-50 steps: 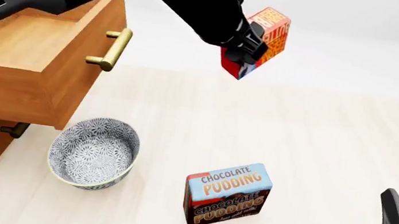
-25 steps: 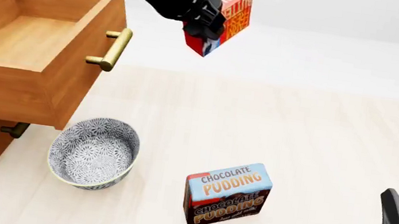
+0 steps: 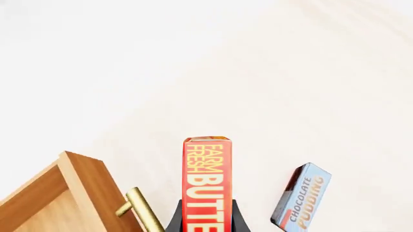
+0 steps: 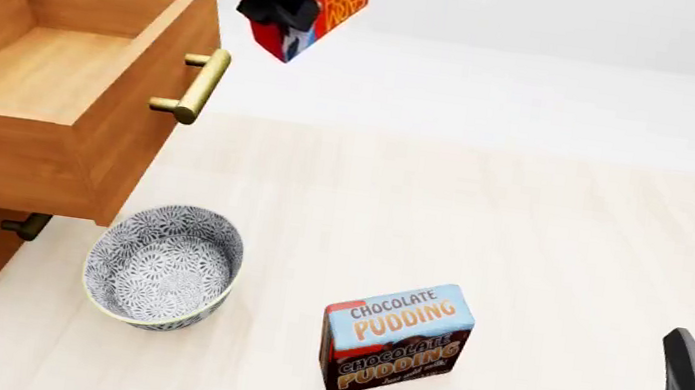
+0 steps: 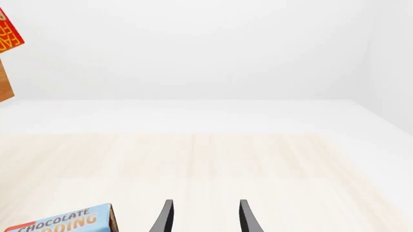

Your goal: Put the butter at the back in the top drawer of the cabinet and close it.

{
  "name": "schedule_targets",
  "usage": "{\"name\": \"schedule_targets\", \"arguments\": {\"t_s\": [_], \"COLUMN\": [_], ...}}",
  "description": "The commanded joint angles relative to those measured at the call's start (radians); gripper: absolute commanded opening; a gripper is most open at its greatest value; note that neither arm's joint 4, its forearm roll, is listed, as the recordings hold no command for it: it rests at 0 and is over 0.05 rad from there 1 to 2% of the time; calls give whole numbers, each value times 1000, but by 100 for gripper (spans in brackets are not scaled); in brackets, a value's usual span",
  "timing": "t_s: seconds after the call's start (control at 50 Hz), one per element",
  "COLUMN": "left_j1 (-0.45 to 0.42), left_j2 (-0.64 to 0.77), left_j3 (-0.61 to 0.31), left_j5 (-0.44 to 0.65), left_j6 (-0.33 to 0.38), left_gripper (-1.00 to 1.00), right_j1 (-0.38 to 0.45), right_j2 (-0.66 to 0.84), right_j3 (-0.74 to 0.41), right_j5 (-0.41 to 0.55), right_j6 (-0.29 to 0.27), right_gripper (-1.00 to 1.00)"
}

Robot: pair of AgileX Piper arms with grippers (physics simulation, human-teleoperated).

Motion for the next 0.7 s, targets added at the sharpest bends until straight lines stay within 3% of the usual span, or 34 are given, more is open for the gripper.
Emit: {"name": "schedule_targets", "arguments": {"t_s": [0.02,0.2,0.7], "left_j1": [64,98,226], "left_j2": [-78,-141,-248], "left_j3": [22,75,80], "left_j5": [17,29,96], "left_j6": [43,69,122], "left_gripper": [-100,-100,-100], "right_j1": [0,0,0], "right_j2": [0,0,0], "right_j3": [0,0,0], "right_j5": [0,0,0], "right_j6": [0,0,0], "right_gripper": [100,100,100]}}
